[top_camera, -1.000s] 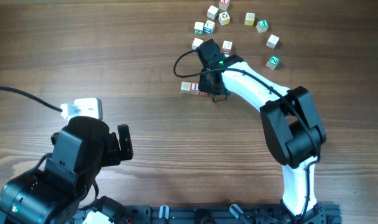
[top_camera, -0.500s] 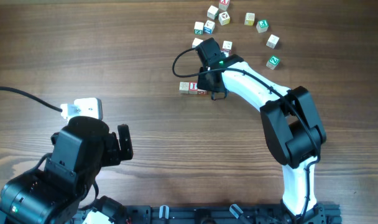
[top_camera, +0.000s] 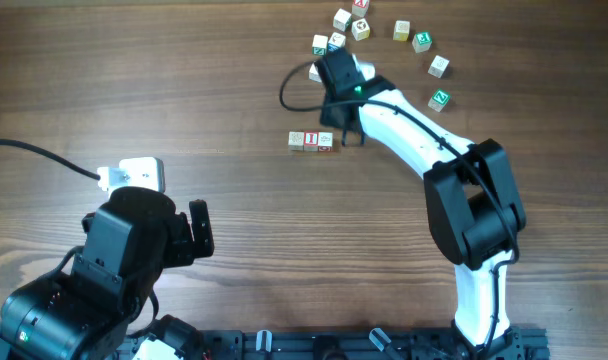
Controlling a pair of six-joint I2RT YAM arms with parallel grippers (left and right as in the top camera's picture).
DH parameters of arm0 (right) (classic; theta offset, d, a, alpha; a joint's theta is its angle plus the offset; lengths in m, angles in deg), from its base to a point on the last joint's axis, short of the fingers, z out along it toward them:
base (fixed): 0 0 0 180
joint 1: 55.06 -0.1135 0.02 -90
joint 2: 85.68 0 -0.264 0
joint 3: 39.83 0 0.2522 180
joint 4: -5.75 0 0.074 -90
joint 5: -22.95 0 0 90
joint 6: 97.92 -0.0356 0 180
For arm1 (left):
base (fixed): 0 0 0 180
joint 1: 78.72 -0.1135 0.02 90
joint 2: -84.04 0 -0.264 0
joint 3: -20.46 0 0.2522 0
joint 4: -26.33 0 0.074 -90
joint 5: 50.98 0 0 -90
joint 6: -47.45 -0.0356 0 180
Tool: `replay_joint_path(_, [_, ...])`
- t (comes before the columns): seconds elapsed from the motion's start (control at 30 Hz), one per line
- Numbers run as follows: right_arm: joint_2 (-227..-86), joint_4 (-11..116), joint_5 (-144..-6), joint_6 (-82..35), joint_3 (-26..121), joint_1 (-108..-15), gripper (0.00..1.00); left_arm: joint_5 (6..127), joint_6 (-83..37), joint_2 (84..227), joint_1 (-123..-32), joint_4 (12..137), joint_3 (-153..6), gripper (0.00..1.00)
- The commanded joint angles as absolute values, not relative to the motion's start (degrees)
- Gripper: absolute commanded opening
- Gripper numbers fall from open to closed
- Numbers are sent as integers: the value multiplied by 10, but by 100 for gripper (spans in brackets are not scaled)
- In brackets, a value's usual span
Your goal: Form a horizontal line
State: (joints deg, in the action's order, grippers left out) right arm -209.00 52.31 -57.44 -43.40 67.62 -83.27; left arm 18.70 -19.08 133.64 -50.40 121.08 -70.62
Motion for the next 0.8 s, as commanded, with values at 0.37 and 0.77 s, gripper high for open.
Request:
replay_joint_path(0.37, [-2127,456,-717,-319,691,-918,4,181,-181,1335,-506,1210,-706,100])
replay_joint_path(0.77, [-2137,479,-740,-304,691,-933,5,182,-181,1335,-506,1210,-706,100])
